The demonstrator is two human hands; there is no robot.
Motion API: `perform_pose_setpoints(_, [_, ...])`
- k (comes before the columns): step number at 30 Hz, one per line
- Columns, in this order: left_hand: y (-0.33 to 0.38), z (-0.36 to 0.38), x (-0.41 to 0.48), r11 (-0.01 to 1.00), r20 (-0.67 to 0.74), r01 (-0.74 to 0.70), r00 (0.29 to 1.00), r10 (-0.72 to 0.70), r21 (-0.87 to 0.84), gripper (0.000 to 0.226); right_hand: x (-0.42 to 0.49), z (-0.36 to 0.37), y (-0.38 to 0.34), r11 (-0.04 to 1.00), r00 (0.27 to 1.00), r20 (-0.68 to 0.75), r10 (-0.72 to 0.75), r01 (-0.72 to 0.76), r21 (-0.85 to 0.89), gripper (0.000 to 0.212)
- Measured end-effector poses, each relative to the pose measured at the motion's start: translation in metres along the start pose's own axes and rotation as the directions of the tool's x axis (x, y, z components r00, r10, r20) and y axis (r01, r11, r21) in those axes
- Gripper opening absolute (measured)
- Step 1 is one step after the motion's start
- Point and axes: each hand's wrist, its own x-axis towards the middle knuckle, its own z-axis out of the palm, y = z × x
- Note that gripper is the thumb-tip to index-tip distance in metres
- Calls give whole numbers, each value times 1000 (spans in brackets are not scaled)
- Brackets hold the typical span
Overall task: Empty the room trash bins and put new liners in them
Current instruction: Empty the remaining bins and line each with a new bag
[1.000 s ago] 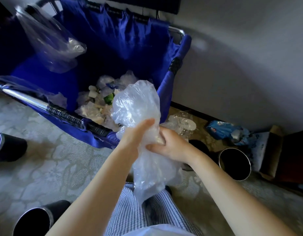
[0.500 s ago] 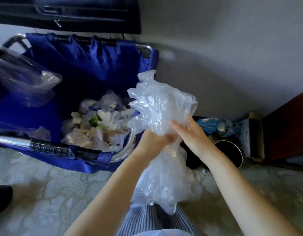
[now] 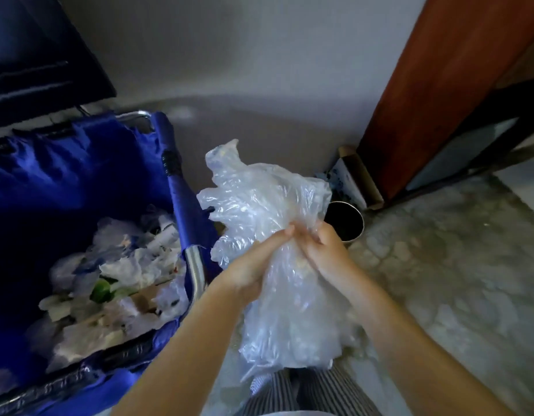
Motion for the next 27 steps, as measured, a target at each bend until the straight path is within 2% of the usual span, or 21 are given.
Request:
perform_pose_setpoints(3, [-10, 23, 11, 997, 42, 63, 997, -64, 35, 38, -18, -16, 7, 1000, 988, -153, 2, -3, -6, 13])
perform_pose_setpoints(6, [-25, 58, 23, 996, 72, 80, 994, -82, 34, 33, -43, -43, 13, 998, 941, -337, -33, 11, -67, 43])
perform_pose_setpoints(9, [-36, 101, 24, 990, 139, 107, 983, -119, 95, 9, -74, -72, 26, 1000, 886, -462, 23, -26, 0, 57])
perform_pose_setpoints(11, [-47, 128, 26, 986, 205, 111, 969, -136, 127, 15, -97, -94, 40, 998, 851, -521, 62, -58, 24, 65])
perform_pose_setpoints(15, [-75, 175, 39, 965, 182, 138, 967, -180, 223, 13, -145, -139, 65, 996, 770, -632, 82, -86, 24, 62])
perform_pose_setpoints(18, [-110, 214, 58, 935, 123, 137, 975, -185, 326, 18, -182, -177, 83, 998, 693, -718, 68, -47, 50, 31])
perform_pose_setpoints(20, [-137, 249, 71, 915, 89, 143, 978, -189, 377, 23, -207, -209, 94, 997, 713, -696, 81, -47, 68, 20])
perform_pose_setpoints(23, [-179, 315, 85, 876, 81, 207, 960, -267, 435, 16, -247, -257, 107, 990, 808, -571, 143, -107, 97, 15])
perform_pose_setpoints(27, [-230, 404, 96, 825, 121, 278, 916, -381, 492, 22, -298, -328, 137, 969, 763, -606, 226, -238, 62, 12])
